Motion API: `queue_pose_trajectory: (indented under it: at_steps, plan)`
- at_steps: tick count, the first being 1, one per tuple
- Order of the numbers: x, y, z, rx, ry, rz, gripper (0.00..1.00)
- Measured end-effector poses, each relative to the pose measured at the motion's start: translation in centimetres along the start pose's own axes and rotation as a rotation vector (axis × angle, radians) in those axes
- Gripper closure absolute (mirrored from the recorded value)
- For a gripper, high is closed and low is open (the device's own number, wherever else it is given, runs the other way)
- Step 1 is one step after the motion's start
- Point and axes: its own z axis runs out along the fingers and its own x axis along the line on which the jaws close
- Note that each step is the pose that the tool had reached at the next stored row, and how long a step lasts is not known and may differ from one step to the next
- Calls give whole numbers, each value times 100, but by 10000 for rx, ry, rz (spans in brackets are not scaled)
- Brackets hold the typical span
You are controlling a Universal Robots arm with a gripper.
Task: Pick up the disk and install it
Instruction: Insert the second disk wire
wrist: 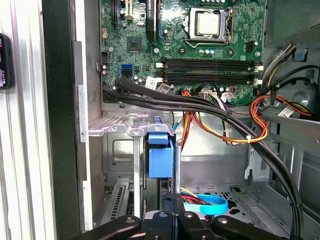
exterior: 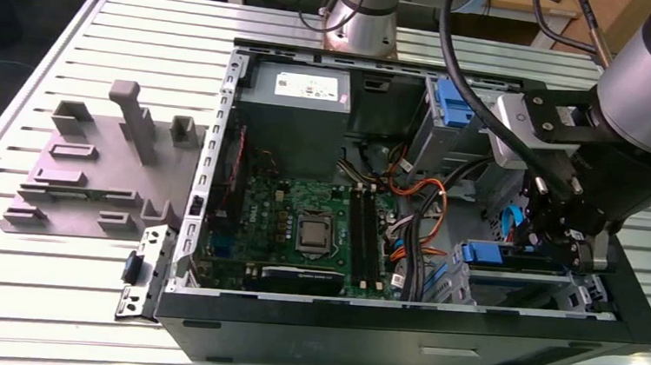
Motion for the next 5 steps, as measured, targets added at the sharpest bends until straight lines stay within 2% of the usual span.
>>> queue_pose_trajectory:
  at_steps: [5]
  plan:
    - [0, 0, 0, -1, 0, 0, 89]
